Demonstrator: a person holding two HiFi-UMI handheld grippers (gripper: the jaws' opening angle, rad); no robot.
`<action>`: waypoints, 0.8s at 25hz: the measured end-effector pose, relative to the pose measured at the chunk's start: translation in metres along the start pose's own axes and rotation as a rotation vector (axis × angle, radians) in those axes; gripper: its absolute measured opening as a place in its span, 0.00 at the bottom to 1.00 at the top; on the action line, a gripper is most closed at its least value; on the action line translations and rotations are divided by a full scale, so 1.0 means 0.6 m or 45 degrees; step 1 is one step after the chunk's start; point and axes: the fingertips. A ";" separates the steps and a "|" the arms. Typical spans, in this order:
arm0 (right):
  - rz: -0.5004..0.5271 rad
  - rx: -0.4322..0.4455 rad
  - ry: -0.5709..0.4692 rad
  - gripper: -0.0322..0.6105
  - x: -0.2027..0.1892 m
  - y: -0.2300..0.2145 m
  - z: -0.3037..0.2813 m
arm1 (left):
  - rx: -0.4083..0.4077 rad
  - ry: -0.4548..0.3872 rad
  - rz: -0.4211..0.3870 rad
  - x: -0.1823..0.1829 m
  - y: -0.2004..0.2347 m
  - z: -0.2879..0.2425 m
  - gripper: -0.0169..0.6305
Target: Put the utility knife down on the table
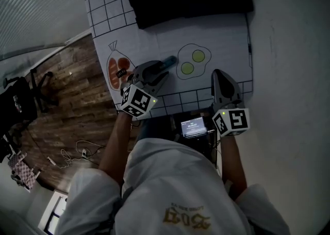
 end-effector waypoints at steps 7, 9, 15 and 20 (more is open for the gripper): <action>0.028 0.019 -0.023 0.06 0.015 0.006 0.002 | 0.127 -0.151 0.014 0.052 0.015 0.034 0.18; 0.037 0.029 -0.025 0.06 0.025 0.014 0.002 | 0.159 -0.171 0.017 0.063 0.021 0.046 0.10; 0.067 0.080 -0.053 0.06 0.045 0.034 0.005 | 0.255 -0.226 0.040 0.104 0.039 0.082 0.04; 0.110 0.116 -0.078 0.06 0.074 0.050 0.005 | 0.389 -0.339 0.157 0.143 0.059 0.131 0.04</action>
Point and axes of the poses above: the fingertips, and each gripper's own axes: z backward along the fingers, y to its left, x out of its top, and after that the axes turned 15 degrees about -y, right-handed
